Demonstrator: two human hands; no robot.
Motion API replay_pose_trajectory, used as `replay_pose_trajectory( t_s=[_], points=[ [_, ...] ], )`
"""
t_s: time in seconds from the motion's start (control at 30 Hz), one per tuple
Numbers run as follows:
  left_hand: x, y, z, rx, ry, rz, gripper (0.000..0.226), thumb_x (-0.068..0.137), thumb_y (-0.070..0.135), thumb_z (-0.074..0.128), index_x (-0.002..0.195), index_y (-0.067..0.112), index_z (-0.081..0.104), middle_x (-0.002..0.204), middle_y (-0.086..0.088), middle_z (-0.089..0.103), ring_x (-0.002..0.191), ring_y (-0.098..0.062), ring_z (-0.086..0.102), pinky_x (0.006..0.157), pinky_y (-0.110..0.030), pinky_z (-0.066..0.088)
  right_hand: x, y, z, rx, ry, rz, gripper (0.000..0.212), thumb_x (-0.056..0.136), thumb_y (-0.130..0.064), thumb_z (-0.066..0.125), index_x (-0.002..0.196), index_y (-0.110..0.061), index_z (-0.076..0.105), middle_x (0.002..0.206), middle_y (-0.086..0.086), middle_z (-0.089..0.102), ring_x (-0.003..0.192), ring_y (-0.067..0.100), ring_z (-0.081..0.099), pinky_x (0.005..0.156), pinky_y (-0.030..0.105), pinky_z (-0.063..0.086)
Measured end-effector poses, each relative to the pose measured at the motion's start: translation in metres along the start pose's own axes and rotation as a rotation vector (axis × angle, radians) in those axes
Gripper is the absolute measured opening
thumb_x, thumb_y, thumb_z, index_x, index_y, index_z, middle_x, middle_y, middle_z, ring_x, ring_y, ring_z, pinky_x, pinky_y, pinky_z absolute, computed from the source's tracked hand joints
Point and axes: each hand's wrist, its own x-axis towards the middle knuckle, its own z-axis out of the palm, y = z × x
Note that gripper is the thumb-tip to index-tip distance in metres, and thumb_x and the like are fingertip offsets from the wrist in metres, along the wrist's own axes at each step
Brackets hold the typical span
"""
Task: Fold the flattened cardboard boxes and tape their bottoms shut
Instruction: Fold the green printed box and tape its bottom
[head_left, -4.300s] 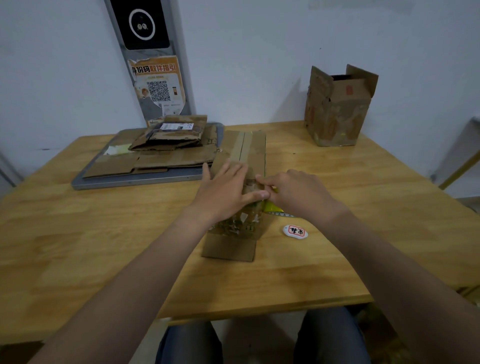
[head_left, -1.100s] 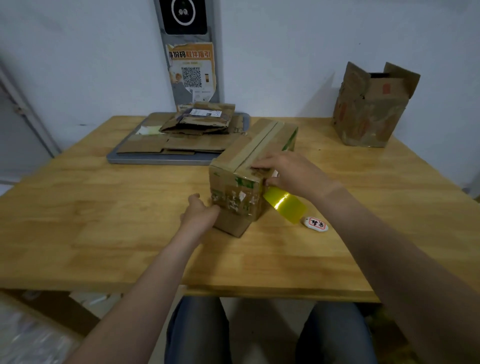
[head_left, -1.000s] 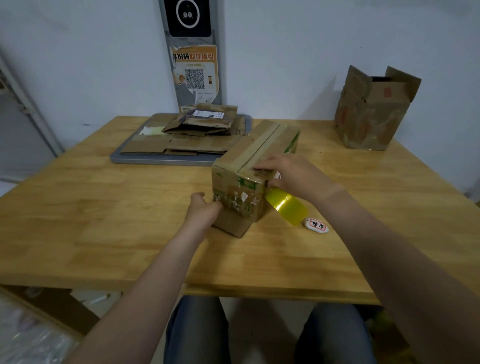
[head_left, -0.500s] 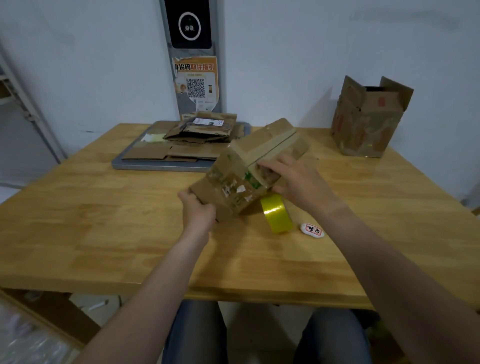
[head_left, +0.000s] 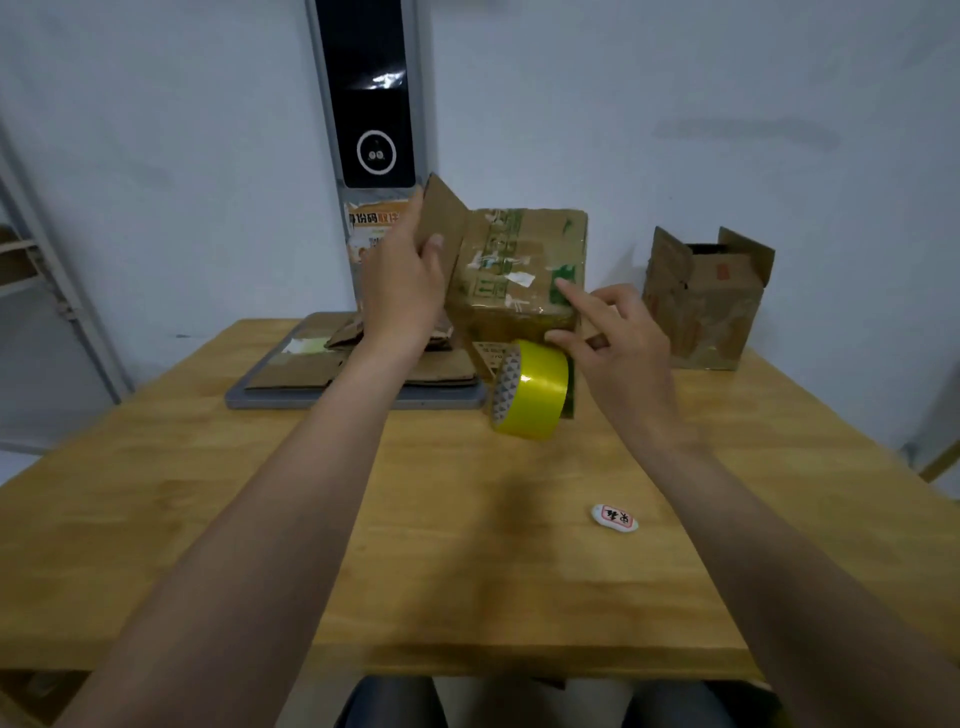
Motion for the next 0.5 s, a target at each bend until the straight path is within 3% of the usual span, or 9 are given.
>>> replay_pose_trajectory(
  t_s=[0.07, 0.13, 0.2, 0.27, 0.33, 0.4, 0.5],
  points=[
    [0.013, 0.015, -0.001, -0.042, 0.013, 0.031, 0.05, 0.107, 0.02, 0.053, 0.156, 0.028, 0.044, 0.075, 0.02, 0.059, 0.058, 0.011, 0.051, 0.055, -0.01, 0.04, 0.006, -0.005, -0.005, 0.039, 0.049, 0.019, 0.048, 0.09, -0.028, 0.078, 0.136, -0.027, 0.065, 0.103, -0.004, 0.053, 0.07, 0.01, 0.053, 0.068, 0.028, 0.054],
    [0.024, 0.026, -0.002, -0.07, 0.039, 0.035, 0.045, 0.107, 0.021, 0.054, 0.152, 0.025, 0.05, 0.106, 0.017, 0.069, 0.076, 0.021, 0.049, 0.066, -0.005, 0.037, 0.012, -0.009, -0.009, 0.072, 0.088, 0.029, 0.044, 0.089, -0.03, 0.078, 0.132, -0.027, 0.068, 0.099, -0.007, 0.052, 0.065, 0.005, 0.051, 0.067, 0.02, 0.049],
    [0.03, 0.034, -0.001, -0.054, 0.067, 0.05, 0.044, 0.106, 0.021, 0.056, 0.149, 0.022, 0.053, 0.113, 0.019, 0.063, 0.074, 0.027, 0.047, 0.066, 0.0, 0.034, 0.018, -0.01, -0.012, 0.097, 0.116, 0.028, 0.041, 0.088, -0.031, 0.078, 0.128, -0.026, 0.07, 0.097, -0.008, 0.052, 0.065, 0.0, 0.053, 0.065, 0.014, 0.046],
    [0.031, 0.039, 0.002, -0.027, 0.06, 0.075, 0.047, 0.103, 0.019, 0.06, 0.148, 0.024, 0.049, 0.11, 0.016, 0.061, 0.075, 0.017, 0.053, 0.061, -0.003, 0.036, 0.021, -0.011, -0.011, 0.102, 0.091, 0.025, 0.04, 0.087, -0.03, 0.08, 0.126, -0.025, 0.072, 0.094, -0.006, 0.052, 0.066, 0.003, 0.054, 0.066, 0.014, 0.046],
    [0.029, 0.037, 0.01, -0.001, 0.015, 0.081, 0.051, 0.099, 0.012, 0.064, 0.146, 0.023, 0.045, 0.126, 0.002, 0.059, 0.098, -0.003, 0.057, 0.072, -0.015, 0.04, 0.021, -0.009, -0.005, 0.094, 0.039, 0.041, 0.038, 0.086, -0.031, 0.08, 0.123, -0.023, 0.073, 0.092, -0.003, 0.051, 0.067, 0.008, 0.052, 0.066, 0.013, 0.044],
    [0.025, 0.029, 0.021, 0.004, -0.047, 0.053, 0.048, 0.098, 0.005, 0.063, 0.142, 0.018, 0.047, 0.132, -0.004, 0.059, 0.108, -0.018, 0.06, 0.079, -0.03, 0.048, 0.022, -0.005, 0.004, 0.101, 0.006, 0.092, 0.035, 0.087, -0.033, 0.079, 0.12, -0.023, 0.074, 0.092, -0.004, 0.049, 0.071, 0.006, 0.049, 0.068, 0.009, 0.039],
    [0.024, 0.017, 0.029, -0.039, -0.108, 0.004, 0.045, 0.1, 0.005, 0.06, 0.143, 0.016, 0.047, 0.13, -0.003, 0.065, 0.111, -0.022, 0.064, 0.089, -0.038, 0.055, 0.034, 0.002, 0.019, 0.1, -0.03, 0.157, 0.031, 0.088, -0.036, 0.078, 0.116, -0.022, 0.072, 0.106, -0.004, 0.045, 0.091, 0.011, 0.05, 0.079, 0.012, 0.037]
  ],
)
